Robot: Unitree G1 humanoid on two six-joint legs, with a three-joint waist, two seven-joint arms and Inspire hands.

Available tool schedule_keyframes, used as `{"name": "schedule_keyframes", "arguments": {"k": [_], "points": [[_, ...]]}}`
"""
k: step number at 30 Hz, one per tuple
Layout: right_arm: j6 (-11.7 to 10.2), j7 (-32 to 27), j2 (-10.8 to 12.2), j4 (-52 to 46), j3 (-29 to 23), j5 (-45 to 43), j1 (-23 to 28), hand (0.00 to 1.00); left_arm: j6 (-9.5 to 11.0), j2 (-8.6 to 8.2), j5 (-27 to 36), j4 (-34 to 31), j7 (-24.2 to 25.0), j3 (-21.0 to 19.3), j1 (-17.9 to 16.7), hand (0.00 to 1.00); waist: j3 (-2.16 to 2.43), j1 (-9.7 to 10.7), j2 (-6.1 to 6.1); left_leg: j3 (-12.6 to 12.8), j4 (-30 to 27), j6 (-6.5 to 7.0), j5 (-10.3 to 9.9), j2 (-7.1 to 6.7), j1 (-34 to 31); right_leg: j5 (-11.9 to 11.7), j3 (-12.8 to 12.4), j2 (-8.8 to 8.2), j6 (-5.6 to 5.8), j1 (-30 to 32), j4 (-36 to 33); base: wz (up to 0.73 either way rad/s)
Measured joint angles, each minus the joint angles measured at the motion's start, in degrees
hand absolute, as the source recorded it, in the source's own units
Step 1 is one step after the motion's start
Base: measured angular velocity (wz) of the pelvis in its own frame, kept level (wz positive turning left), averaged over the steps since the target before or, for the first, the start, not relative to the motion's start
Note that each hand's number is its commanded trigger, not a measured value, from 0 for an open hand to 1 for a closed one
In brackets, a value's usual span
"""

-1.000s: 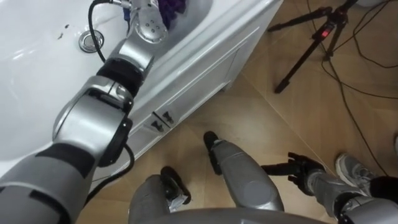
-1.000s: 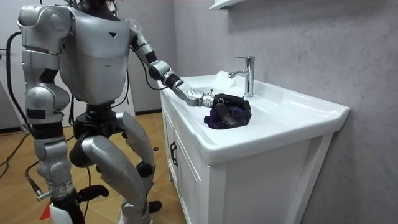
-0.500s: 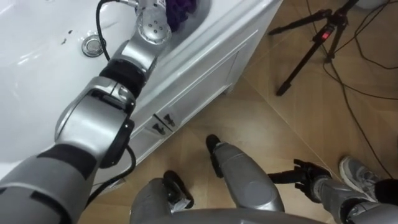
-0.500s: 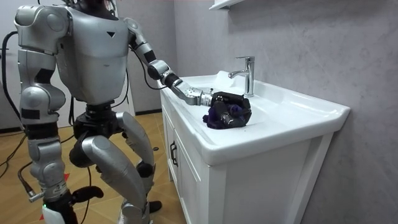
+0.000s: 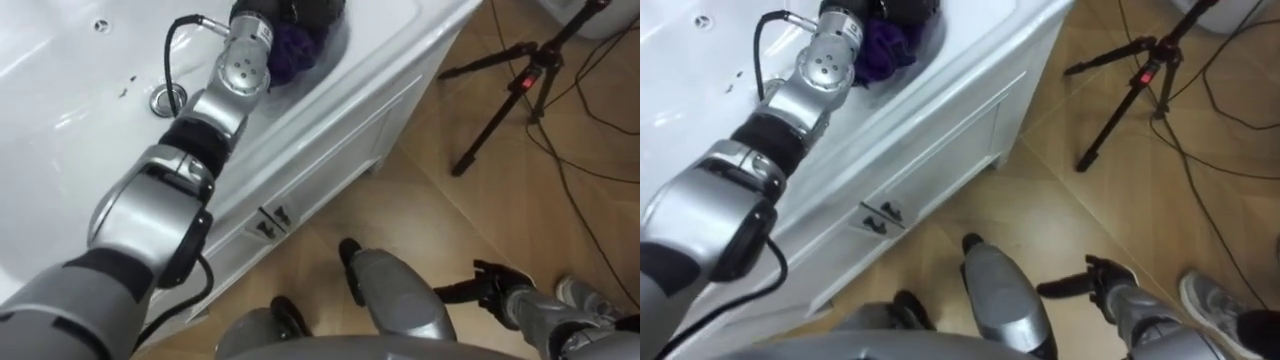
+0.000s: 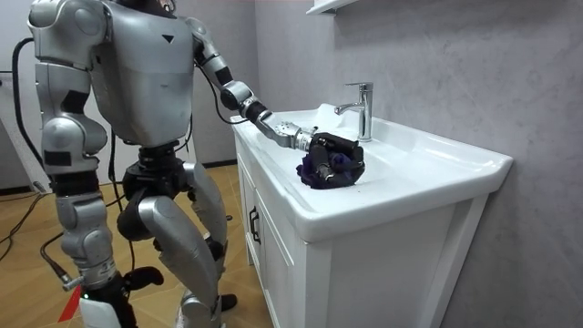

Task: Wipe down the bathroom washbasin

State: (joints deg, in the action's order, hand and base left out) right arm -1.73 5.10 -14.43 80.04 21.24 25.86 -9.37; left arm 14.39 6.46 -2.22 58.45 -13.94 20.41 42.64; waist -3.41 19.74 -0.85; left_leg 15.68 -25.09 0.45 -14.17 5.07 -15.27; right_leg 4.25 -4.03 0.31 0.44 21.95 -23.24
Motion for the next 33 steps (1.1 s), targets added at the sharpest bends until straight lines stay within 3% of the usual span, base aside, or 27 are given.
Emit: {"name": "schedule_keyframes", "arguments": {"k": [2,4,8,10,14,16,17,22,27,33], "points": [[0.14,-0.29,0.00,0.00,-0.03,-0.81,0.30,0.00,-1.11,1.59,-1.10,0.02,0.55,-0.05,-3.06,1.00,0.78,-0.04,0.28,-0.15,0.62,-0.20,0.08,0.18,1.05,0.20,0.26,0.25,-0.27,-1.19,0.71,0.02],[0.17,-0.80,0.01,-0.18,-0.05,-1.25,0.60,0.00,-1.76,2.79,-2.47,0.36,0.61,-0.13,-4.67,1.00,0.84,-0.40,0.26,-0.60,0.77,-0.21,0.08,0.26,1.49,0.18,0.77,0.23,-0.34,-1.88,1.42,0.10],[0.98,-1.41,0.00,-0.28,-0.19,-2.51,2.08,0.00,-3.36,4.98,-5.03,2.97,0.48,-0.21,-8.16,1.00,0.94,-3.37,0.26,-0.83,2.72,-0.30,0.13,-0.01,4.08,0.49,1.30,0.03,-0.28,-4.70,2.65,0.07],[1.48,-1.39,0.00,-0.23,-1.59,-3.42,2.58,0.00,-4.44,6.03,-5.03,3.29,0.47,-0.91,-10.01,1.00,1.18,-4.51,0.35,-1.11,3.46,-0.42,0.23,-0.34,4.89,0.93,1.45,-0.19,-0.20,-5.21,2.61,0.12],[2.29,-1.51,0.00,-0.44,-4.63,-3.40,4.64,0.00,-6.92,8.48,-6.84,4.06,0.05,-2.47,-12.08,1.00,2.16,-6.74,0.09,-3.27,3.85,-0.48,0.26,-0.55,6.14,1.38,2.92,-0.27,-0.18,-7.53,4.11,0.23],[2.85,-2.06,0.00,-0.77,-4.65,-3.12,5.03,0.00,-7.54,8.87,-7.56,5.34,-1.07,-2.53,-12.74,1.00,2.33,-8.15,-0.11,-3.35,4.50,-0.51,0.25,-0.52,7.73,1.37,3.24,-0.27,-0.21,-9.27,5.00,0.06],[3.04,-2.23,-0.03,-0.81,-4.71,-3.12,4.87,0.00,-8.21,8.95,-7.63,5.39,-1.28,-2.52,-13.68,1.00,2.64,-8.81,-0.54,-3.34,4.90,-0.52,0.23,-0.54,8.44,1.36,3.32,-0.27,-0.18,-10.25,5.88,0.00],[3.11,-2.43,0.03,-1.42,-5.06,-3.21,4.87,0.00,-10.34,8.93,-8.72,5.77,-1.31,-2.74,-15.80,1.00,3.20,-9.98,-1.64,-4.50,7.63,-0.64,0.27,-0.74,11.95,1.38,4.67,-0.36,-0.06,-14.79,8.70,0.14],[3.13,-2.47,0.08,-1.40,-8.16,-4.26,5.52,0.00,-10.39,9.54,-14.00,5.17,-2.04,-5.10,-18.18,1.00,3.42,-10.81,-1.95,-5.33,9.81,-1.19,0.65,-0.80,14.60,1.56,5.68,-0.23,-0.25,-17.63,10.65,0.09],[3.09,-2.96,0.18,-2.49,-10.93,-8.73,6.57,0.00,-10.22,9.70,-22.21,-0.46,-2.34,-7.78,-23.50,1.00,3.45,-11.78,-2.02,-5.58,11.37,-1.58,0.90,-0.78,16.91,2.64,6.05,-0.10,-0.62,-19.29,10.77,0.01]]}}
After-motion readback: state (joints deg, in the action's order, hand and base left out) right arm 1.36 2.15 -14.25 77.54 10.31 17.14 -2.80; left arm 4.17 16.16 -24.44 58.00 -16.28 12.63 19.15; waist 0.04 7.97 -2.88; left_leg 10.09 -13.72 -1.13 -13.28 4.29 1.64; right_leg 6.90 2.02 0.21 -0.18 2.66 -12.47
